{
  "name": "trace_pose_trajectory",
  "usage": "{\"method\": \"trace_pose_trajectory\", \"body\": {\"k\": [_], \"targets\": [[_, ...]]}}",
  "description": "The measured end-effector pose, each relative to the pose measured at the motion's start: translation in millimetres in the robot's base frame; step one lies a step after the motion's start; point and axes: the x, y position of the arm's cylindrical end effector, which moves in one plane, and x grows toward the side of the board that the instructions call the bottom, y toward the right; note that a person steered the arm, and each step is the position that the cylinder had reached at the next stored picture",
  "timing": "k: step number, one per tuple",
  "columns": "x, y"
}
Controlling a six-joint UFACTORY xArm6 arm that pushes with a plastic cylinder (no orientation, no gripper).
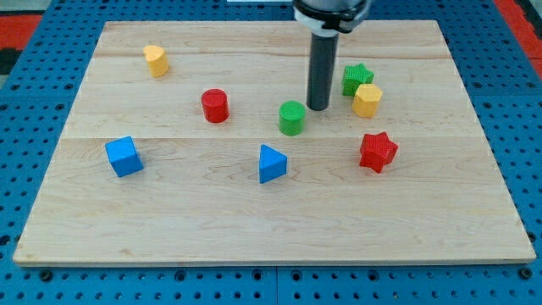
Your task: Move the yellow hexagon above the green star
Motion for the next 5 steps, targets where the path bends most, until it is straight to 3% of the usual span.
{"method": "trace_pose_trajectory", "body": {"k": [3,5], "targets": [[15,85],[5,90]]}}
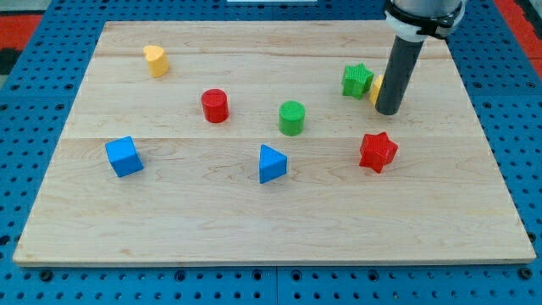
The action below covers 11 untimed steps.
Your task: Move the yellow hexagon above the green star
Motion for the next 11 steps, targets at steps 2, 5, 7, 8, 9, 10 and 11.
{"method": "trace_pose_trajectory", "body": {"k": [2,5,7,8,9,10,11], "targets": [[-11,23],[-39,24],[-71,14],[-87,5],[-96,3],[-97,5],[-99,-6]]}}
